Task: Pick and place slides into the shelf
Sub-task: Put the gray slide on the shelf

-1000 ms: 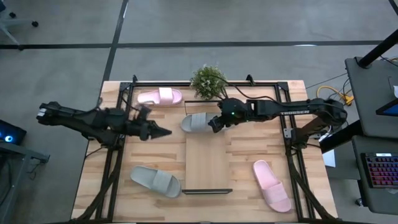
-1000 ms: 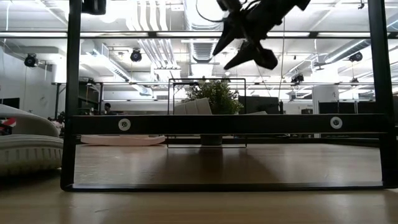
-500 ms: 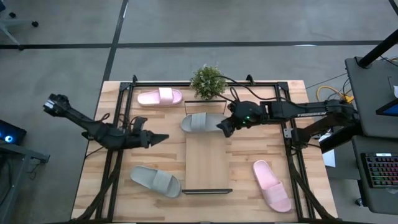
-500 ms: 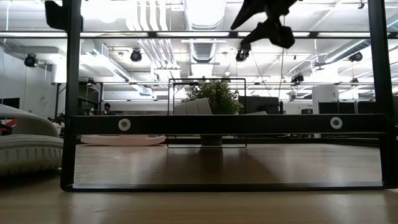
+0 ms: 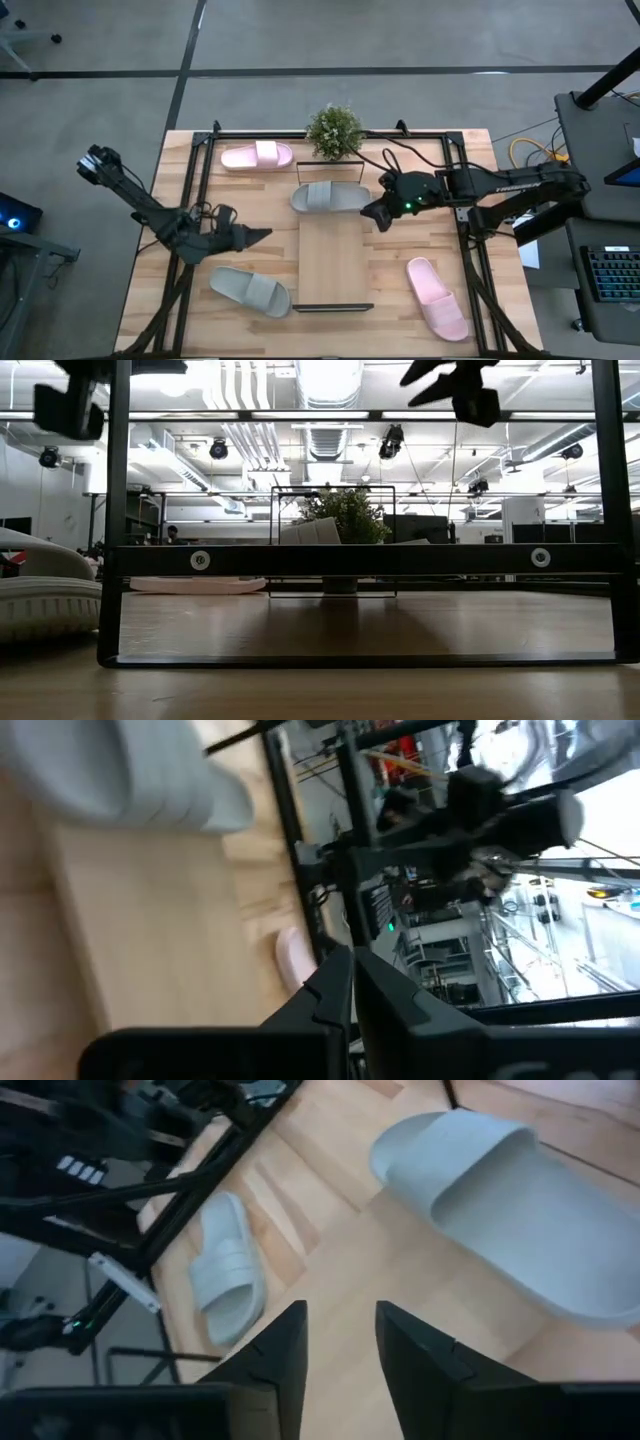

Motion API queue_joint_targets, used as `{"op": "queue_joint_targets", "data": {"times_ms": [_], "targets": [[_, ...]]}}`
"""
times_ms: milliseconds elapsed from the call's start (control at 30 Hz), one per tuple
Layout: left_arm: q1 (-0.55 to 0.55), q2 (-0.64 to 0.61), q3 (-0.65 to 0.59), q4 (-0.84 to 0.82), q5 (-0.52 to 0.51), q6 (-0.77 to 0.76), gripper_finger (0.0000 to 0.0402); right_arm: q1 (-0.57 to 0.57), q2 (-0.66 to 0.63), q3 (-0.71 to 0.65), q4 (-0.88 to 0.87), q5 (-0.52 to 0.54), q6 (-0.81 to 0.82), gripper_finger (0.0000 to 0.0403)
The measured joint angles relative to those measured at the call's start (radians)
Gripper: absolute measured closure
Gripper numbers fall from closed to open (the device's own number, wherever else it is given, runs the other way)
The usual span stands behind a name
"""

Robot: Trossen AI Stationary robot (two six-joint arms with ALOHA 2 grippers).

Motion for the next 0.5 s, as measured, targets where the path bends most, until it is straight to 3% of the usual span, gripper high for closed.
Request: {"op": "queue_joint_targets", "data": {"times_ms": [300, 500], "targets": [[-0.091, 0.072, -0.024, -0.019, 0.001, -0.135, 0.0402, 0.046, -0.006, 0.0, 0.051, 0.0, 0.008, 0.031], [-0.189, 0.046, -0.024, -0.175, 0.007, -0.263, 0.0402, 0.045, -0.005, 0.0, 0.051, 0.0, 0.016, 0.0301]]}}
